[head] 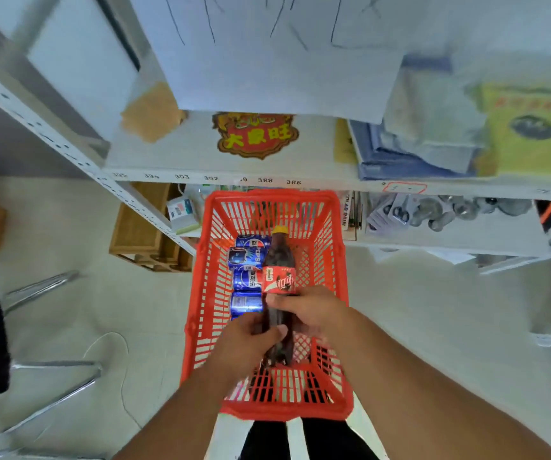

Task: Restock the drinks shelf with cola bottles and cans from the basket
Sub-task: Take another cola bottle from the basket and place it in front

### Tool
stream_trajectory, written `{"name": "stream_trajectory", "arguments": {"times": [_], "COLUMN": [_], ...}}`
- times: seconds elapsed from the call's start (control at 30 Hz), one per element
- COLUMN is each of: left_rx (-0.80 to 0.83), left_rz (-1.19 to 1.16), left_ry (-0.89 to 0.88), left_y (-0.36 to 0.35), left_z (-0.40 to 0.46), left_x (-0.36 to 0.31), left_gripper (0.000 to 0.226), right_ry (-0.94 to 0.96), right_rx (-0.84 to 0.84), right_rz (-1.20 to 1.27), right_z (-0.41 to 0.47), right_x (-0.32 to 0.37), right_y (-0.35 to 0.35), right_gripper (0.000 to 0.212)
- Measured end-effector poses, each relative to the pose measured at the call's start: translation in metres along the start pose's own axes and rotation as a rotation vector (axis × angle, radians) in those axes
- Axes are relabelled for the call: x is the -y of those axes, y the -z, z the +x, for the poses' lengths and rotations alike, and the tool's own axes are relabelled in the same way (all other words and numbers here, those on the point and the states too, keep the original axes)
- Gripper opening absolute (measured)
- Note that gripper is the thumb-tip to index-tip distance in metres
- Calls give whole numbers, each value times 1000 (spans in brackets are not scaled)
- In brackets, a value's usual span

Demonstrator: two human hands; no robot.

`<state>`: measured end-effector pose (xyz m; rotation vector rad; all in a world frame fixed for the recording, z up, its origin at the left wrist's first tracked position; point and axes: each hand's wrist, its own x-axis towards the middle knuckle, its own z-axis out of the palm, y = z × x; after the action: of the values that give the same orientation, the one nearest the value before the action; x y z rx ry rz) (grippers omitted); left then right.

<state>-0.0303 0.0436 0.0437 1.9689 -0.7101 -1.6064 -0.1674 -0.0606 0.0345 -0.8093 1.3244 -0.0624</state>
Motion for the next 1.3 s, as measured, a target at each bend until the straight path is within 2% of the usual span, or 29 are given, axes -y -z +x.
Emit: {"name": "stream_trajectory", "arguments": {"times": [0.13,0.27,0.37,0.5,0.7,1.0,1.17,1.3], "left_rx": [76,134,187,255,406,733,927,1061], "left_rz": [23,80,130,198,299,425,516,586], "left_ry": [-107,-258,-364,-507,-669,-772,-818,-834], "left_y": [11,16,16,2,-44,-175,-270,-345], "left_z": [-34,-61,-79,-98,-129,-183,-238,-290], "left_x": [-39,-73,-96,-120,-151,-180,-165,-138], "left_gripper": [27,28,28,35,18,15,15,15], "right_ry": [122,275,393,527,653,731,721,696], "right_rx": [71,49,-44,-222,-445,-809,-983,-1064], "right_rz": [44,125,195,273,421,570,643,716], "right_z": [-59,-113,-149,-195,-260,-368,-436,-493], "right_x": [28,42,45,43,15,-70,-149,-224], "right_y": [15,23,24,29,55,119,155,180], "right_gripper": [20,37,43,28,25,24,22,30]}}
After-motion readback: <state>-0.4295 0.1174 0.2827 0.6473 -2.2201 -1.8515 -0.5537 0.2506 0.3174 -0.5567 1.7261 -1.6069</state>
